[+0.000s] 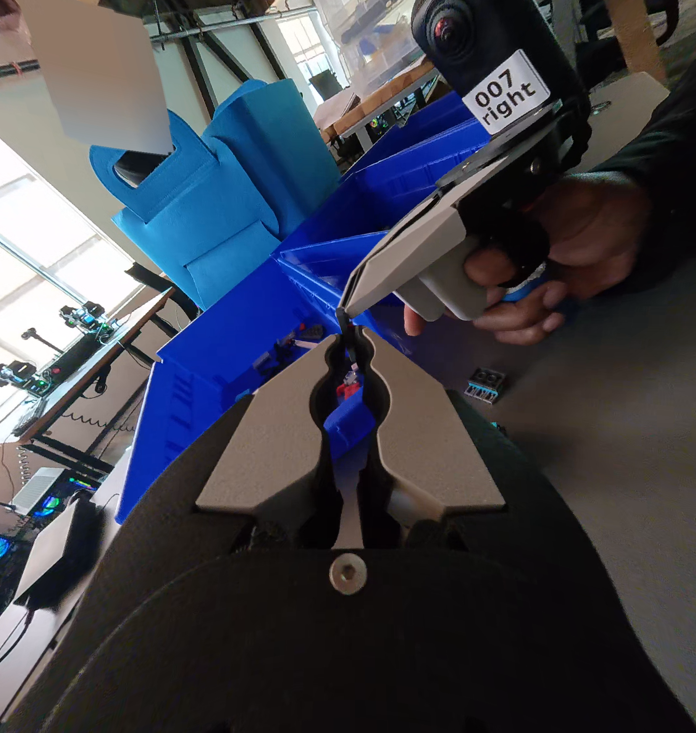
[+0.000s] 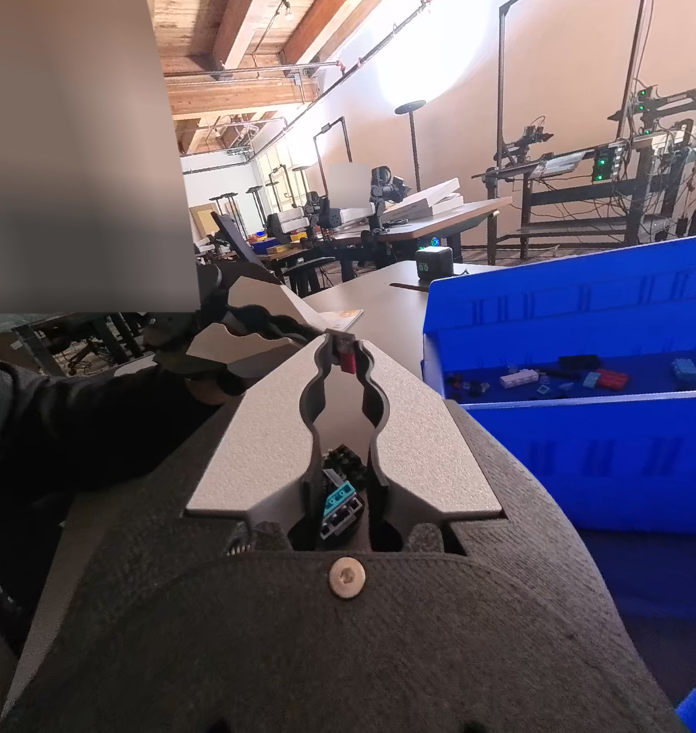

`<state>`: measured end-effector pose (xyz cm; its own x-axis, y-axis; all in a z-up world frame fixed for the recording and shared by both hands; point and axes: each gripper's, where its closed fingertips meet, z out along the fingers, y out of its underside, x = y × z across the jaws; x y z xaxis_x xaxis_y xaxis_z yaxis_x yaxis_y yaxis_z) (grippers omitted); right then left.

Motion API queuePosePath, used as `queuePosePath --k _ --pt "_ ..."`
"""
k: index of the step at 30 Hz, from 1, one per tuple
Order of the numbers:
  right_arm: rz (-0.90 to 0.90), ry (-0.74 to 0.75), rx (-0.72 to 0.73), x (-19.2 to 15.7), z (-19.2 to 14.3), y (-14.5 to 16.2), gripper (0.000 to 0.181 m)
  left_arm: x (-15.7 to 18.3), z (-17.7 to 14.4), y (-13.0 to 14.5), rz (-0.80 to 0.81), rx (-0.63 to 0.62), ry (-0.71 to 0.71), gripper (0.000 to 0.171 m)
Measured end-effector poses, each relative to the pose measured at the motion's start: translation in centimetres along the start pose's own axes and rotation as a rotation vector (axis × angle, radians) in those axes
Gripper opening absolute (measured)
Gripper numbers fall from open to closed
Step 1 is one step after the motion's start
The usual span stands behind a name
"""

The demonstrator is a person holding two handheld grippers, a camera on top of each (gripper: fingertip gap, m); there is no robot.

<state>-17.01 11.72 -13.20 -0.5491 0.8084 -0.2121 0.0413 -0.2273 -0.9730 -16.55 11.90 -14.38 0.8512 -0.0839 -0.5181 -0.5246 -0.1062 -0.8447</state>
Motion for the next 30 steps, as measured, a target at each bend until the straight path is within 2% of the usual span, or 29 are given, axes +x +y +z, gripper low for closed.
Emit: queuePosePath --k 6,8,13,16,19,21,25,30 --pt "-0.005 -0.018 0.02 -0.2 -0.2 -0.3 0.008 0.2 -0.2 -0.5 0.031 0.023 -0.002 0.006" --pt "-0.025 -0.008 0.019 -0.1 -0.2 -0.2 0.008 0.1 -0.1 -0.5 -0.011 0.02 0.009 0.006" --pt "-0.069 0.022 -0.008 0.5 0.0 0.1 0.009 -0.3 0.1 -0.2 -0.343 0.04 0.113 0.005" --pt "-0.159 0.073 -0.048 0.9 0.2 0.5 0.008 -0.6 0.0 0.6 -0.549 0.017 0.181 0.006" --pt "-0.336 0.118 -0.096 0.8 0.5 0.9 0.025 -1.0 -0.3 1.0 -0.765 0.007 0.259 0.005" --pt "-0.485 0.133 -0.156 0.5 0.8 1.9 0.033 -0.7 -0.5 1.1 -0.854 0.0 0.319 0.005" --pt "-0.715 0.163 -0.214 0.2 1.0 2.8 0.037 0.6 -0.6 1.1 -0.855 -0.053 0.392 0.005" --pt "-0.882 0.161 -0.265 -0.1 1.0 3.6 0.029 1.9 -0.6 1.1 -0.794 -0.109 0.424 0.005"
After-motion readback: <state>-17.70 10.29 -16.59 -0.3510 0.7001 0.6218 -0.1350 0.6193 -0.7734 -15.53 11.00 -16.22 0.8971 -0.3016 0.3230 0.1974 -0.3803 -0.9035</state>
